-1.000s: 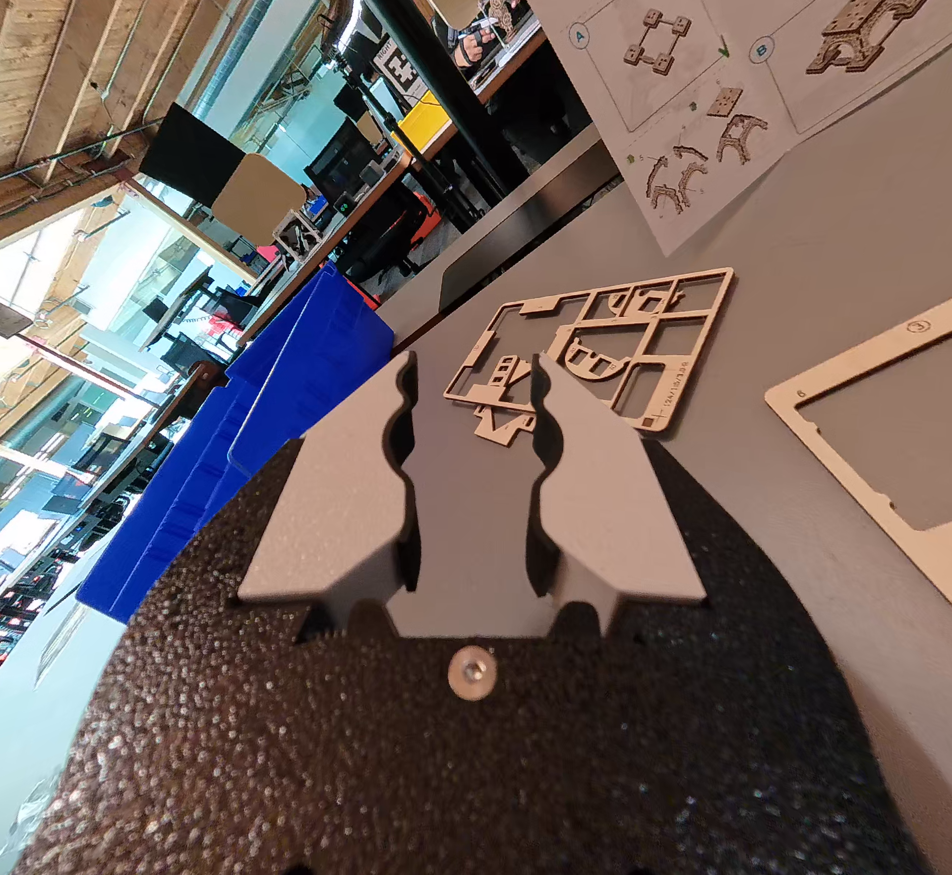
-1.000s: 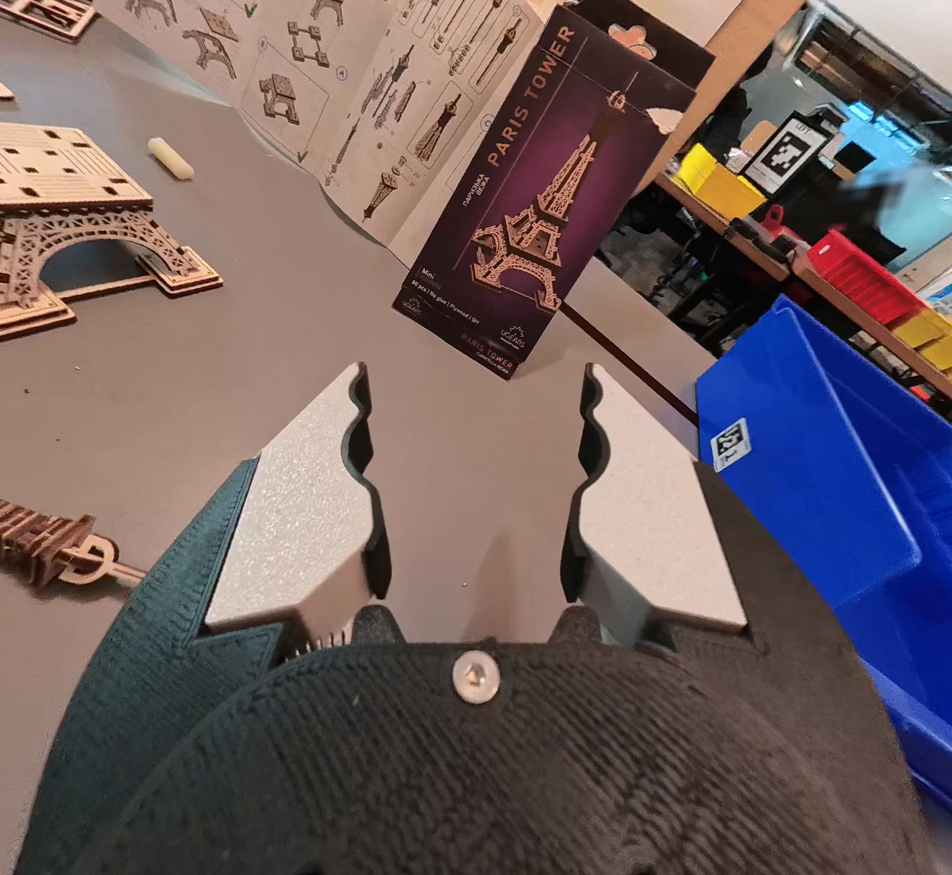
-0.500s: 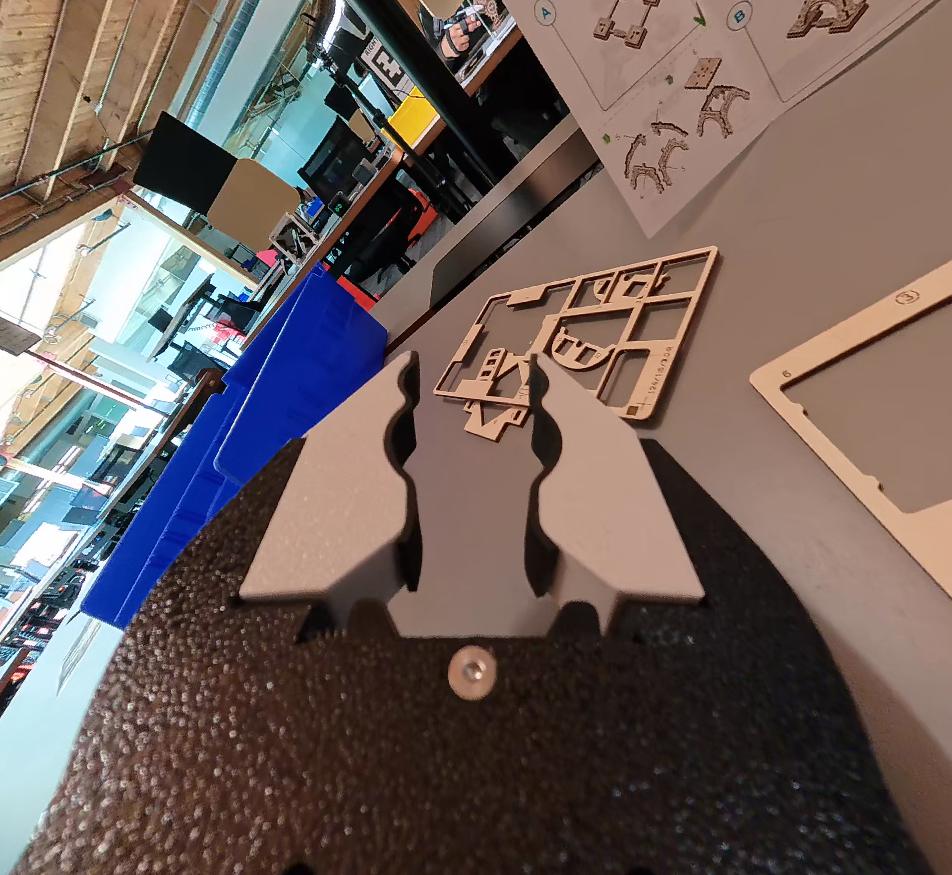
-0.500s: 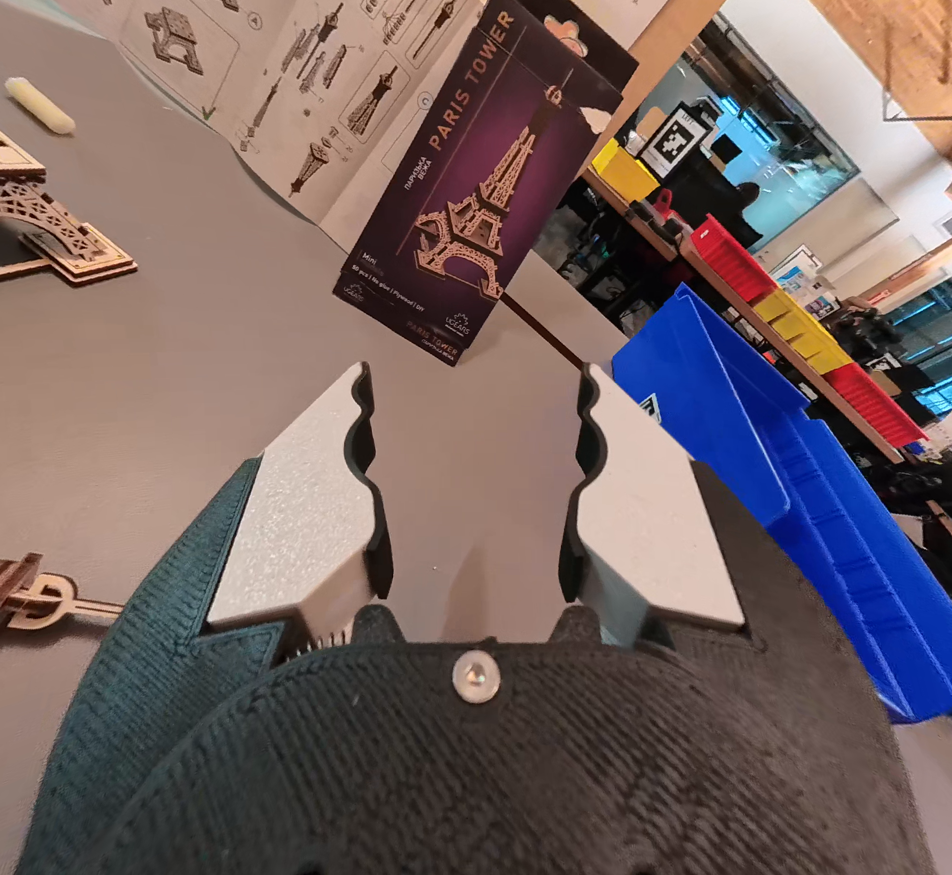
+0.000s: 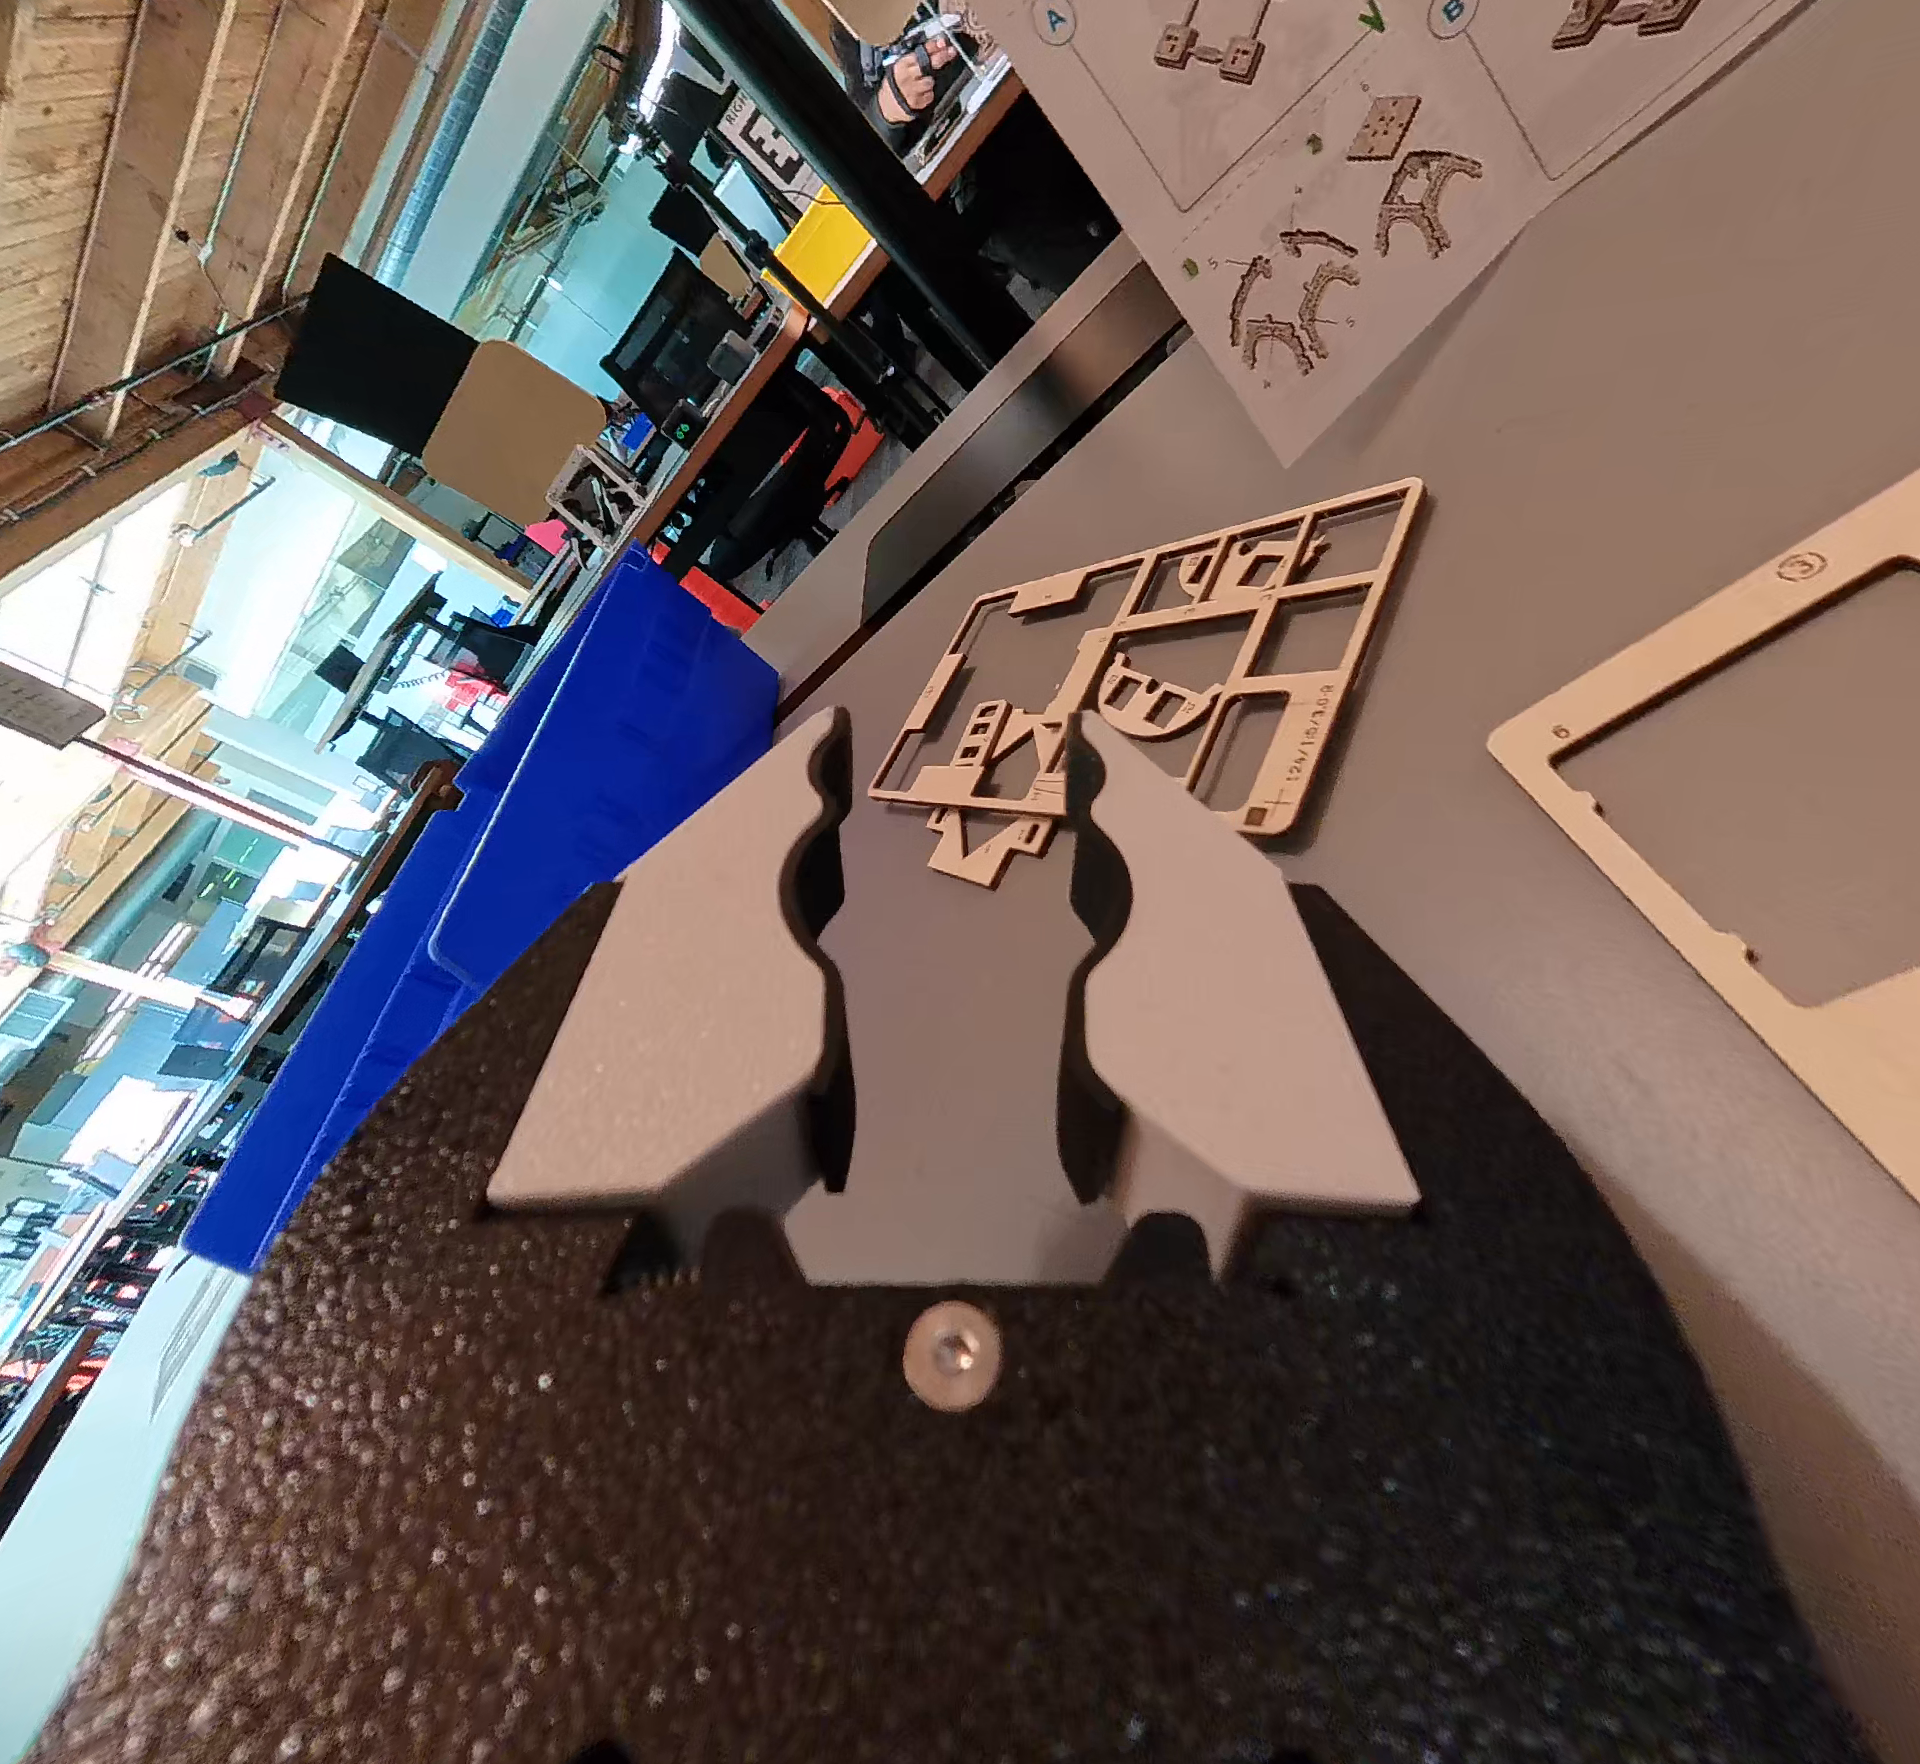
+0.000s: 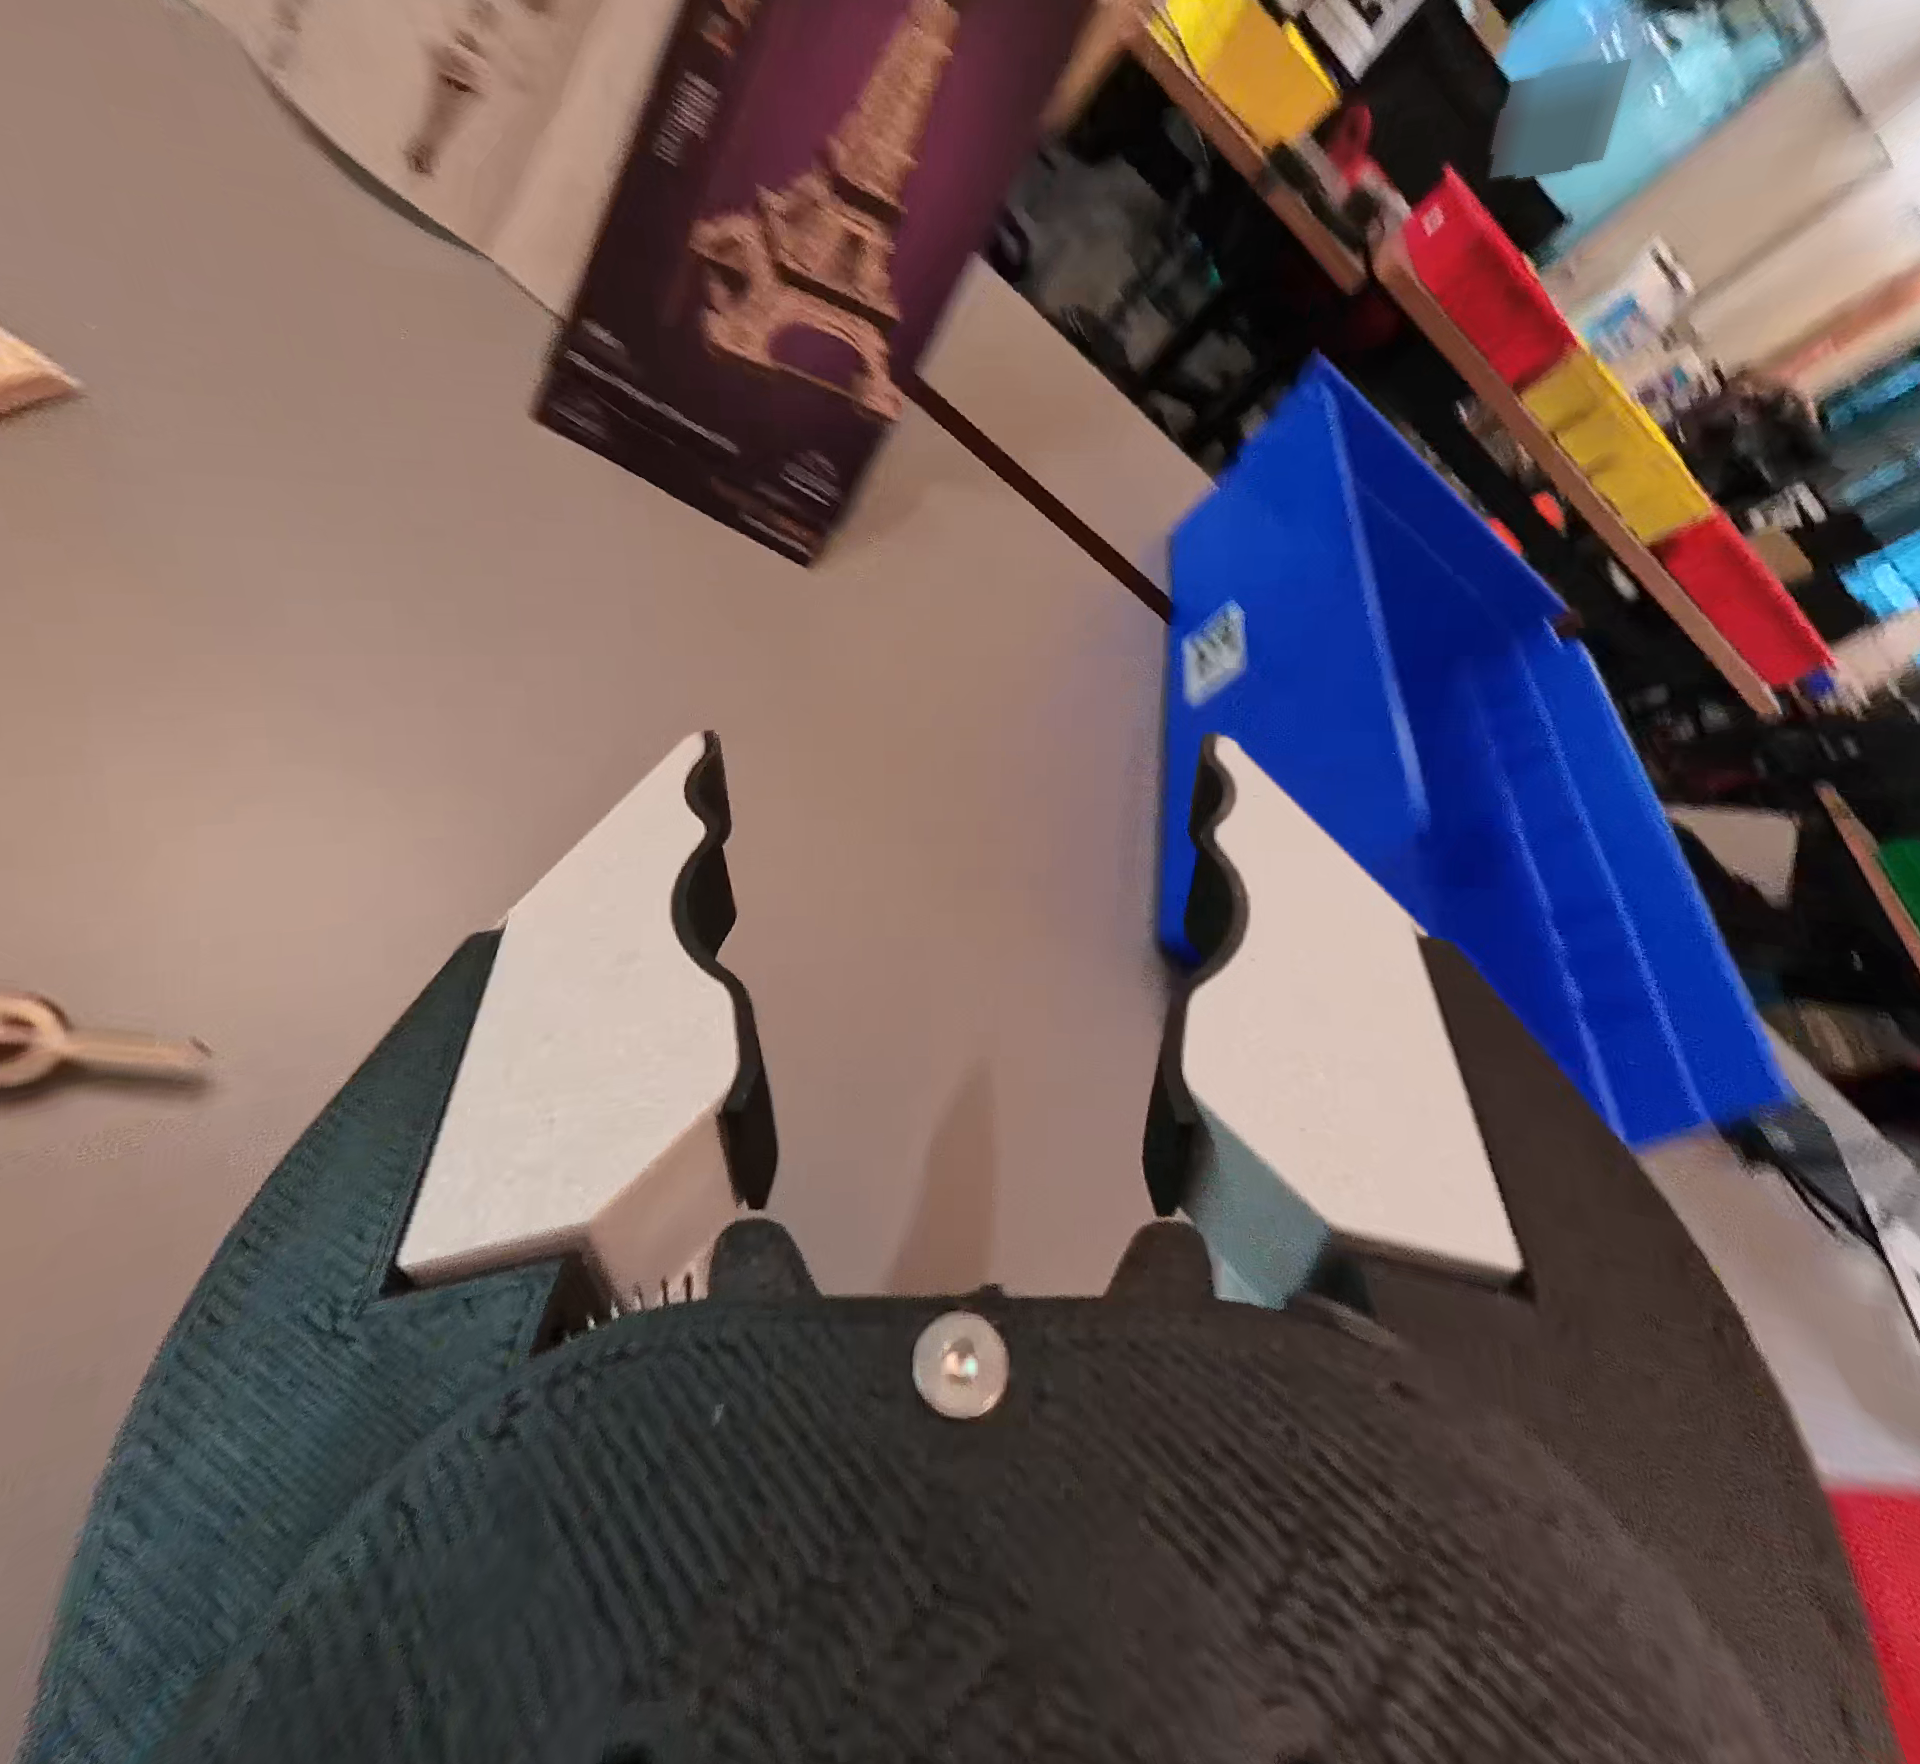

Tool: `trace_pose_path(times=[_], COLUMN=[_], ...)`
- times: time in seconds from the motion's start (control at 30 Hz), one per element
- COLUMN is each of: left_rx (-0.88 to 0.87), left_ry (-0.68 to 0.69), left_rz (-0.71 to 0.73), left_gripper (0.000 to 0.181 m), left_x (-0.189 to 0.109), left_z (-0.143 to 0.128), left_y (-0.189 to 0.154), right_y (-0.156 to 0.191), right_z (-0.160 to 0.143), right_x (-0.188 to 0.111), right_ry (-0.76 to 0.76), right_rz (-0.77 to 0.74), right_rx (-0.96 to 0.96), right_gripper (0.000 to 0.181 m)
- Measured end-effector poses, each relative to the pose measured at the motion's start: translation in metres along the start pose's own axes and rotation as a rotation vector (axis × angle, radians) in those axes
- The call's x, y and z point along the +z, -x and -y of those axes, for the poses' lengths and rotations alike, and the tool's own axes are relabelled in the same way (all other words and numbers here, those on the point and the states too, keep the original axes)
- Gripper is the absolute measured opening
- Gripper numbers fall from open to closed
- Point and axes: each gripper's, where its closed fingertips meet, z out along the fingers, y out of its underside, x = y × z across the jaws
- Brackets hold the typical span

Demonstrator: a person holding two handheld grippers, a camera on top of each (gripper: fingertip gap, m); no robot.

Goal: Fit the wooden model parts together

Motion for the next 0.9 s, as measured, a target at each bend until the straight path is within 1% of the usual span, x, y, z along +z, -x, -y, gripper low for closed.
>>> trace_pose_path(times=[0.03, 0.07, 0.13, 0.17, 0.2, 0.27, 0.3, 0.37, 0.43, 0.5, 0.63, 0.7, 0.73, 0.77, 0.8, 0.83, 0.87, 0.9], left_rx=[0.000, -0.001, -0.009, -0.015, -0.021, -0.030, -0.031, -0.026, -0.021, -0.023, -0.046, -0.055, -0.053, -0.051, -0.052, -0.055, -0.060, -0.066], left_ry=[0.002, 0.004, 0.002, 0.000, -0.001, -0.005, -0.006, -0.004, 0.002, 0.005, 0.001, -0.003, -0.003, -0.004, -0.005, -0.007, -0.009, -0.012], left_rz=[0.005, 0.009, -0.002, -0.011, -0.018, -0.024, -0.026, -0.025, -0.024, -0.021, -0.018, -0.020, -0.022, -0.025, -0.028, -0.031, -0.033, -0.036], left_gripper=[0.039, 0.039, 0.039, 0.039, 0.039, 0.039, 0.039, 0.039, 0.039, 0.039, 0.038, 0.038, 0.038, 0.038, 0.038, 0.038, 0.038, 0.038], left_x=[-0.001, -0.002, -0.004, -0.005, -0.005, -0.004, -0.004, -0.004, -0.004, -0.005, -0.008, -0.009, -0.009, -0.010, -0.010, -0.010, -0.011, -0.011], left_z=[0.000, -0.001, 0.001, 0.002, 0.004, 0.006, 0.007, 0.007, 0.005, 0.004, 0.005, 0.006, 0.006, 0.006, 0.007, 0.007, 0.008, 0.009], left_y=[0.000, 0.001, -0.001, -0.002, -0.002, -0.003, -0.003, -0.003, -0.005, -0.004, -0.001, -0.002, -0.002, -0.003, -0.004, -0.004, -0.004, -0.004], right_y=[-0.014, -0.026, -0.044, -0.050, -0.052, -0.049, -0.046, -0.046, -0.043, -0.042, -0.042, -0.044, -0.052, -0.064, -0.069, -0.067, -0.065, -0.062], right_z=[-0.012, -0.032, -0.087, -0.111, -0.127, -0.142, -0.150, -0.169, -0.179, -0.178, -0.180, -0.184, -0.186, -0.185, -0.181, -0.180, -0.184, -0.192], right_x=[-0.009, -0.020, -0.046, -0.059, -0.070, -0.082, -0.086, -0.090, -0.087, -0.083, -0.082, -0.087, -0.090, -0.089, -0.090, -0.091, -0.092, -0.094], right_ry=[0.046, 0.129, 0.347, 0.418, 0.447, 0.445, 0.467, 0.550, 0.593, 0.590, 0.595, 0.630, 0.635, 0.599, 0.562, 0.543, 0.555, 0.600], right_rz=[-0.013, -0.003, 0.042, 0.061, 0.090, 0.170, 0.202, 0.204, 0.215, 0.226, 0.232, 0.230, 0.193, 0.128, 0.109, 0.134, 0.153, 0.159], right_rx=[0.016, 0.029, 0.088, 0.150, 0.232, 0.400, 0.449, 0.467, 0.483, 0.531, 0.554, 0.551, 0.531, 0.530, 0.570, 0.620, 0.657, 0.677], right_gripper=[0.089, 0.090, 0.097, 0.101, 0.103, 0.093, 0.087, 0.096, 0.098, 0.092, 0.095, 0.094, 0.092, 0.100, 0.100, 0.095, 0.091, 0.096])
